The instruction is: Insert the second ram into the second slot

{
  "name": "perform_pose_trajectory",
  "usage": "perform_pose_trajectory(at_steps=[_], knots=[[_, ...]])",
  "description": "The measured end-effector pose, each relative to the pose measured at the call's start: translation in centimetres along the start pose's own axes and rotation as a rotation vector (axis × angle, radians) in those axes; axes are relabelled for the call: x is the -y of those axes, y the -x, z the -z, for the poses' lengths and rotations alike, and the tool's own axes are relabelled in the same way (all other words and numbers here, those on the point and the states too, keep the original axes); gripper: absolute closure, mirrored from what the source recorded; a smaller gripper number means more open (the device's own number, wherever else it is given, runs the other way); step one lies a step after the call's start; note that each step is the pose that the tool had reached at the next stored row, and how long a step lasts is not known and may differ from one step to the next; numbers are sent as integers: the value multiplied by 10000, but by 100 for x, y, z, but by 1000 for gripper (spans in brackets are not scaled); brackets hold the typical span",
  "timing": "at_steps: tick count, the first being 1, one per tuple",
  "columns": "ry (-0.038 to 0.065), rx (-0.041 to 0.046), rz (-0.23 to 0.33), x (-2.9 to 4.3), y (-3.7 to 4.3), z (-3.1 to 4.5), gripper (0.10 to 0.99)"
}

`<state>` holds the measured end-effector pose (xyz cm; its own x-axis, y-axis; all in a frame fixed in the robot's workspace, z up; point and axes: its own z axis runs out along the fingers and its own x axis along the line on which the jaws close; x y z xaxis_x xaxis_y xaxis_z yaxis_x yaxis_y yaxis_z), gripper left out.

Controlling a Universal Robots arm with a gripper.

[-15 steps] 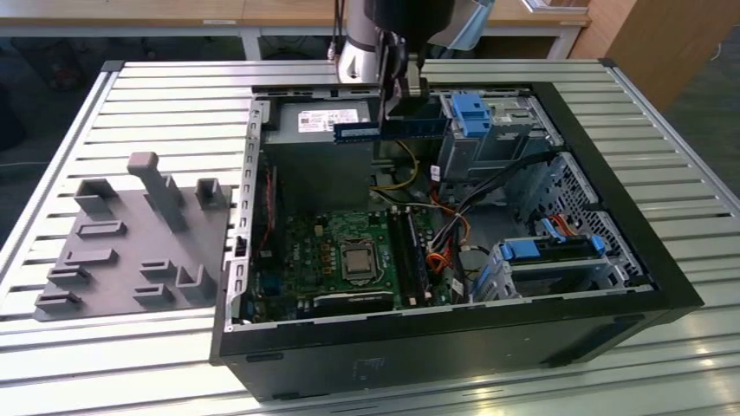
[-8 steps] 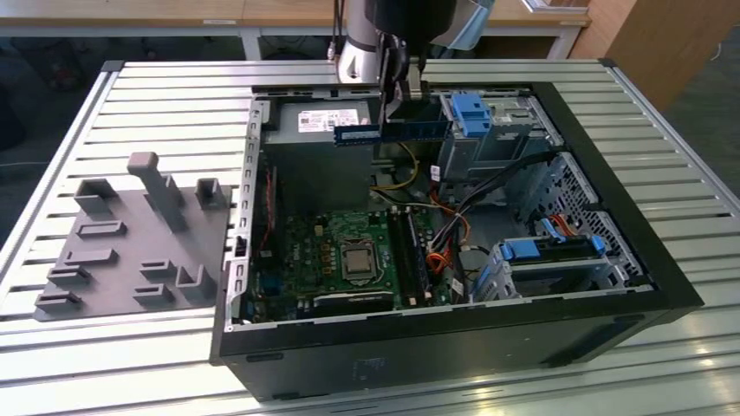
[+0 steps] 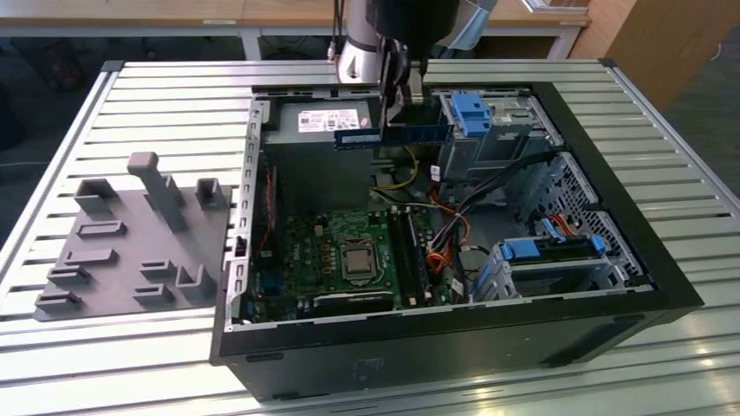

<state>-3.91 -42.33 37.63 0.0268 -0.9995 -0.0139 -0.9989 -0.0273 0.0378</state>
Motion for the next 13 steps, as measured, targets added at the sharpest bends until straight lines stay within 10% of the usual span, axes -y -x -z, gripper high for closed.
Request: perform_pose_trajectory(at_steps=[13], knots=[[0,-4,0,-2,-88,2,949]])
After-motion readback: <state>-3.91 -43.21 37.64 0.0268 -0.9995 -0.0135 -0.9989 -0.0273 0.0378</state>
